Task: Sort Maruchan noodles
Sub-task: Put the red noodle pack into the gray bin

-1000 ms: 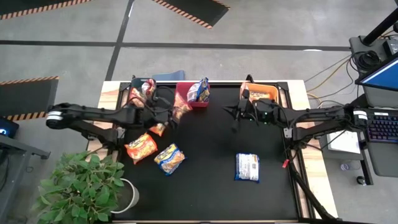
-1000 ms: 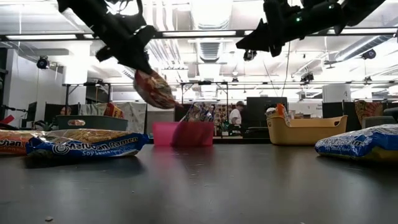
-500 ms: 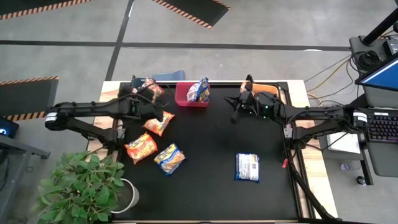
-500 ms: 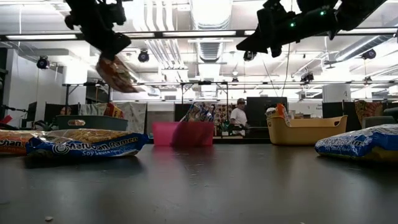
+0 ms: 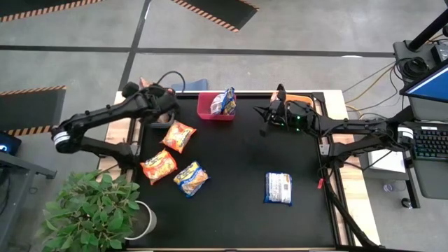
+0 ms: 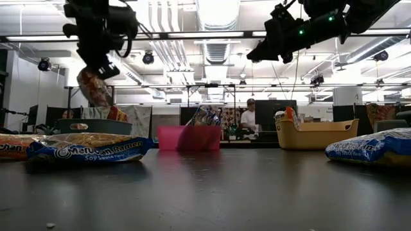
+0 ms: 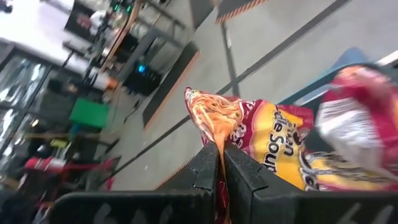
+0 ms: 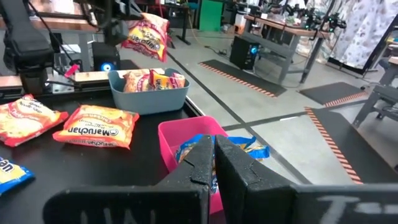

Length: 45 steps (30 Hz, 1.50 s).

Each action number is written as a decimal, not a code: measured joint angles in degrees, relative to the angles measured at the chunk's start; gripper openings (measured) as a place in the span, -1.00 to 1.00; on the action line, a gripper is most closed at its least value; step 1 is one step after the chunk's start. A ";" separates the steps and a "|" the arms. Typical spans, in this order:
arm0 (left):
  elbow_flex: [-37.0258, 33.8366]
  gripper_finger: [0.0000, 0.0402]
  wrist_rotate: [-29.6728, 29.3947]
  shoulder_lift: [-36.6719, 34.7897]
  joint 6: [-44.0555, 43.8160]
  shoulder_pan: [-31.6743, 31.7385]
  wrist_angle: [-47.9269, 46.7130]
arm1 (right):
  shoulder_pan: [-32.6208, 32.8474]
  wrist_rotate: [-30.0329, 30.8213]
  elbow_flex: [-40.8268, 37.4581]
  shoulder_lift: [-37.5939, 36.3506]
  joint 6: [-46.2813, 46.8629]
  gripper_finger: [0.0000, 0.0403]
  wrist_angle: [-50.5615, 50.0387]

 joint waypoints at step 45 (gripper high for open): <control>-0.11 -0.61 14.38 18.42 11.15 8.46 12.25 | -0.55 0.02 0.00 0.00 -0.75 -0.96 -1.48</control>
